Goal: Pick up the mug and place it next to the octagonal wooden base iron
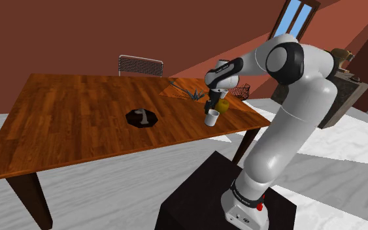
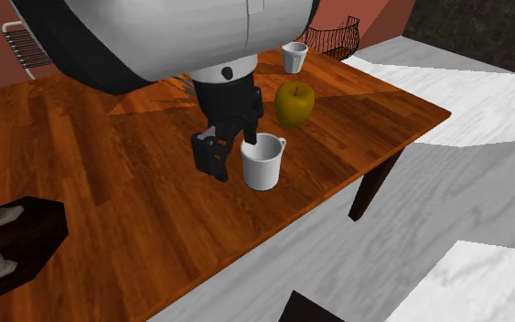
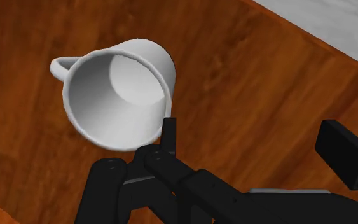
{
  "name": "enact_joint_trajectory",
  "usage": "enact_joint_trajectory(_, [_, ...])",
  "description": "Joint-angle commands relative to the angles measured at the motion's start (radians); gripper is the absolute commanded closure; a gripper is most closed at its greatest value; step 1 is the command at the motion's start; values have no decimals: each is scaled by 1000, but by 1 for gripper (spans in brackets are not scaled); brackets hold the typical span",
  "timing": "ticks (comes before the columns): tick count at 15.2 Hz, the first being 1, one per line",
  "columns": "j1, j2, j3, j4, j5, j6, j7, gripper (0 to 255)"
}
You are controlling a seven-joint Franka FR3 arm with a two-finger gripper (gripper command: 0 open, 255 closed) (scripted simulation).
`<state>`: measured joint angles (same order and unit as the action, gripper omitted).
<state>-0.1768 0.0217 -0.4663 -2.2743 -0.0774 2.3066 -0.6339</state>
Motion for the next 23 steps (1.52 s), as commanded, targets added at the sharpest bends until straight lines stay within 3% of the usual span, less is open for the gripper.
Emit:
enact_joint_trajectory(1, [-19, 71, -15, 45, 34, 22, -53, 0])
enact_joint_trajectory(4, [-51, 171, -20, 114, 86, 45, -117, 0])
enact_joint_trajectory(11, [-70, 243, -5, 96, 132, 128, -148, 0])
enact_joint_trajectory(19, [-72, 249, -3, 95, 136, 135, -151, 0])
enact_joint_trajectory(20, [-72, 249, -3, 95, 136, 135, -151, 255])
enact_joint_trajectory(23, [-72, 249, -3, 95, 136, 135, -151, 255])
